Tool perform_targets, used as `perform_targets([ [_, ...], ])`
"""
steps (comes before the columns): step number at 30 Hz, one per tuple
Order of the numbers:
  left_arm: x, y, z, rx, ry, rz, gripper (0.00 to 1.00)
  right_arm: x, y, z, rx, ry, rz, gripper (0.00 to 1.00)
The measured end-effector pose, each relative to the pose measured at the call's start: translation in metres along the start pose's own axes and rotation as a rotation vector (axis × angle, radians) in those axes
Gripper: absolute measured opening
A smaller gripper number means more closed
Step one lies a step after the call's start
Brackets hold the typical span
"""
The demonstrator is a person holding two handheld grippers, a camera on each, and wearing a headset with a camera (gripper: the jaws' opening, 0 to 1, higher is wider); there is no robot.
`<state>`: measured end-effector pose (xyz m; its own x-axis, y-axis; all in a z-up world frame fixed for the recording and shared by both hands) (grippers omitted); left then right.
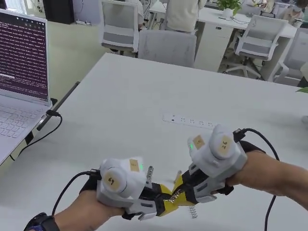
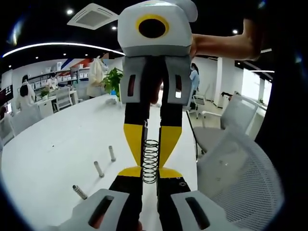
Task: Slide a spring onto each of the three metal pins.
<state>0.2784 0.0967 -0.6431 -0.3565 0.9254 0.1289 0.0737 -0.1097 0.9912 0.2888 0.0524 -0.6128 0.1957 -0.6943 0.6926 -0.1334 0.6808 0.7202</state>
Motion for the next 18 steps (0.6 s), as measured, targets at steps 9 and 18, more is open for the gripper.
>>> perform_targets([
  [9,0.003,-0.003,0.004,0.007,0.024,0.007,0.05,-0.003,-0.003,-0.003,0.014,-0.007,0.019,0.08],
  [18,0.014,-0.007,0.009,0.031,0.063,0.017,0.11,-0.005,-0.012,-0.009,-0.018,-0.047,0.010,0.08],
])
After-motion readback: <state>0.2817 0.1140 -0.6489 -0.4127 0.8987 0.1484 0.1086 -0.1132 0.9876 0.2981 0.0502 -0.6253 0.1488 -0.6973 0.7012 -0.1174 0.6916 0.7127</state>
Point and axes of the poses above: the centre of the closed fingertips' face, and the gripper's own axes: x roughly backward along the fingers, z roughly to its left, y roughly out of its top, the point moved 5 cm from there along x, roughly backward along the fingers, and after that the axes turned 15 degrees about -z, right-handed, at the moved point
